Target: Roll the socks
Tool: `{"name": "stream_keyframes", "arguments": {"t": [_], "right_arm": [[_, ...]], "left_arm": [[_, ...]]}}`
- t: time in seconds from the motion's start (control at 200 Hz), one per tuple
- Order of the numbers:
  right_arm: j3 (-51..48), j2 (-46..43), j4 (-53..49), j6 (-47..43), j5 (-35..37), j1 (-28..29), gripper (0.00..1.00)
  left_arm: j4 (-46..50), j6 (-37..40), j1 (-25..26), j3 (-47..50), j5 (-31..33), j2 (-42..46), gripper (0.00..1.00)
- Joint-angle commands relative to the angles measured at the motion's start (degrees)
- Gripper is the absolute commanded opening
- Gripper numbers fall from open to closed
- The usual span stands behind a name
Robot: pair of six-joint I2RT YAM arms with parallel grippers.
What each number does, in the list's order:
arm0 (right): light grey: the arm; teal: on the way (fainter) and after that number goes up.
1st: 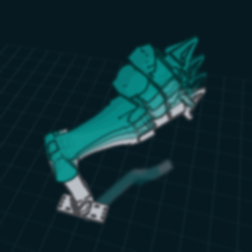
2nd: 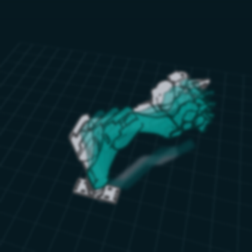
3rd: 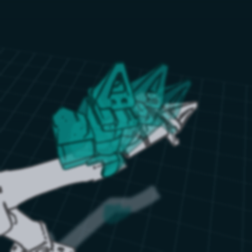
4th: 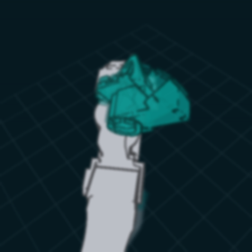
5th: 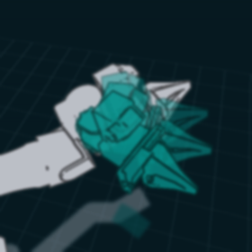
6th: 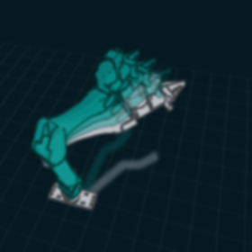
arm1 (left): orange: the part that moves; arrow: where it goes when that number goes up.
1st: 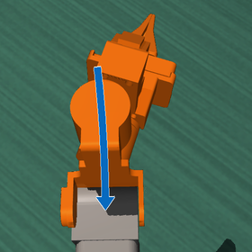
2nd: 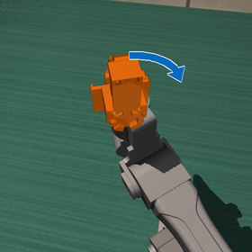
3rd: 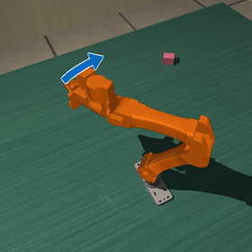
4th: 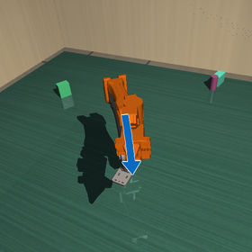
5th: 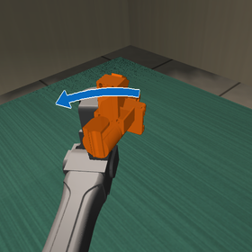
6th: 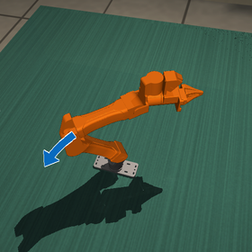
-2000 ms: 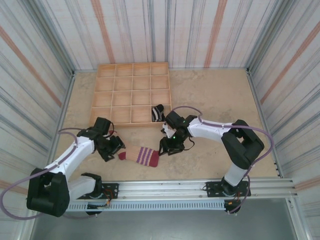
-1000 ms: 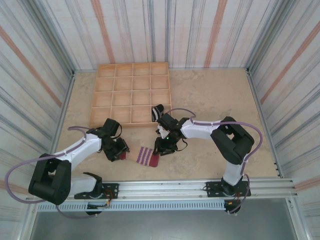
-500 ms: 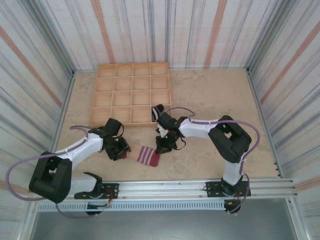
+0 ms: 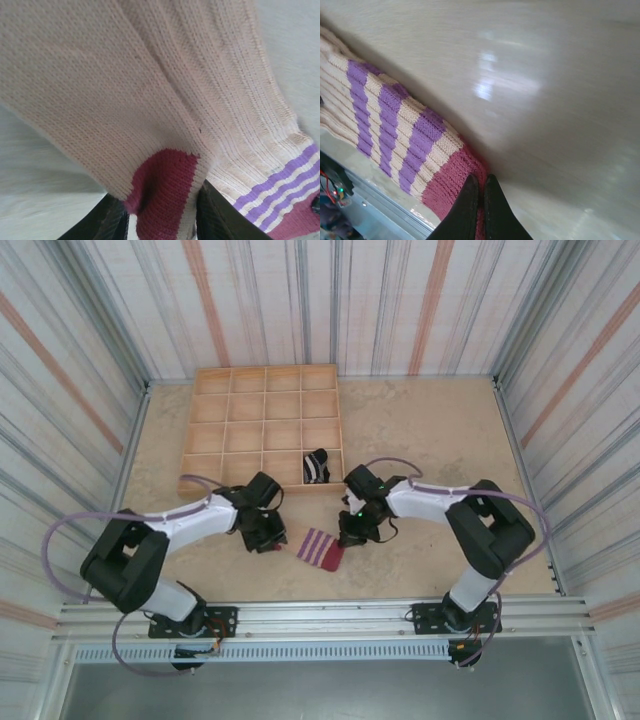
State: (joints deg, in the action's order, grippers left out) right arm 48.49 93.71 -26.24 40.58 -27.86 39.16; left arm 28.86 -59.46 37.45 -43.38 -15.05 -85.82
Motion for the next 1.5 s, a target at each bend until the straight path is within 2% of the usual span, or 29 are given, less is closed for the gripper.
{"name": "stream_keyframes", "arguments": {"t": [0.0, 0.341, 0.501, 0.656, 0.681, 0.741, 0.822, 0.962, 1.032, 1.207, 1.403, 1.493], "right_arm": [[-4.4, -7.8, -4.9, 3.6, 2.4, -3.9, 0.0], [-9.7, -25.4, -21.4, -0.2, 8.0, -16.6, 0.0], [-11.8, -31.9, -25.1, -1.9, 8.5, -23.7, 0.0], [-12.2, -36.6, -26.5, 1.3, 9.8, -28.7, 0.0], [-12.7, -39.4, -26.1, 2.5, 9.8, -30.2, 0.0], [-14.8, -43.2, -24.1, 4.8, 9.3, -33.5, 0.0], [-16.6, -45.6, -22.2, 6.0, 8.0, -38.6, 0.0], [-18.0, -42.6, -18.6, 4.4, 3.2, -44.9, 0.0], [-17.8, -40.8, -18.3, 2.8, 3.6, -46.0, 0.0], [-18.1, -40.6, -18.1, 0.3, 3.9, -51.1, 0.0], [-19.0, -38.9, -16.4, -1.1, 1.4, -56.5, 0.0], [-19.2, -39.0, -15.9, -1.6, 0.7, -58.7, 0.0]], "left_arm": [[-0.7, -2.7, 4.0, -4.0, 1.9, -6.5, 0.36], [0.1, -4.0, 15.0, -27.8, -0.7, -25.9, 0.31], [1.5, -4.1, 17.9, -38.0, -0.9, -32.4, 0.3], [3.9, -2.9, 19.4, -48.2, -1.7, -38.2, 0.3], [3.5, -2.9, 19.7, -48.8, -1.3, -38.3, 0.31], [1.7, -2.4, 20.2, -49.3, -0.4, -37.9, 0.36], [-0.1, -1.2, 20.4, -49.8, 0.4, -37.3, 0.49], [1.0, 1.3, 20.2, -52.6, -1.1, -38.6, 0.68], [3.3, 2.3, 20.2, -54.0, -1.9, -38.9, 0.74], [6.4, 2.8, 19.4, -48.8, 0.6, -32.3, 0.79], [3.8, 3.1, 15.4, -39.7, -0.2, -27.1, 0.78], [2.9, 3.6, 14.7, -37.6, 1.6, -25.5, 0.79]]}}
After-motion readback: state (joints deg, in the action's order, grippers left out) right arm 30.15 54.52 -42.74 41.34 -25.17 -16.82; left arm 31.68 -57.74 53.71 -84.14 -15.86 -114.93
